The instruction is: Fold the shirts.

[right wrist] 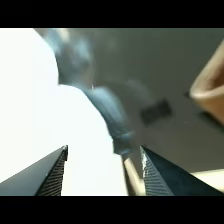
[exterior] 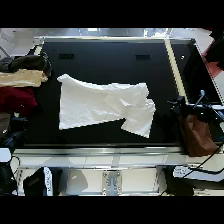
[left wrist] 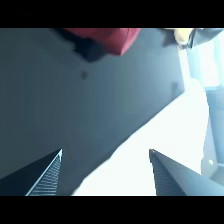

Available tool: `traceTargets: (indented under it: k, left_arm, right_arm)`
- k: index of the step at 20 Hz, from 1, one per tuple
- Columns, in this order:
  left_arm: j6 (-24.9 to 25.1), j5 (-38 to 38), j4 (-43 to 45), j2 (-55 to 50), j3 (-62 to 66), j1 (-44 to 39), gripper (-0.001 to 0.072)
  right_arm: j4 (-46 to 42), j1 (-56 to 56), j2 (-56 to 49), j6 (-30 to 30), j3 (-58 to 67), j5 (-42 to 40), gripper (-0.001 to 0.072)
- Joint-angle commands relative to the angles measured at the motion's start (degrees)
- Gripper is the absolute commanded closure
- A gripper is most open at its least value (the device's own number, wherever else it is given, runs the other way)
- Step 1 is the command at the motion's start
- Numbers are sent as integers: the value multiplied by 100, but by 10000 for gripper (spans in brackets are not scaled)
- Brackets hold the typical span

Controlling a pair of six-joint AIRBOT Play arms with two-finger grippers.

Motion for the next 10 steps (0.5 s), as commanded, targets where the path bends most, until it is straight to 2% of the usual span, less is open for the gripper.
traceTargets:
  k: [1,4,7,10]
  left_arm:
    - [55,-52,-221,39,-61,-39,86]
    - [61,-264,-354,39,-63,-39,86]
    - [378,-409,-485,39,-63,-39,86]
    - [378,-409,-522,39,-63,-39,86]
  right_arm:
    - [17,625,-721,-223,352,184,191]
    - [-431,1040,-1032,-146,848,-11,221]
    - [-693,1193,-1231,-87,1097,164,238]
    - [-1292,1176,-1237,42,1097,422,241]
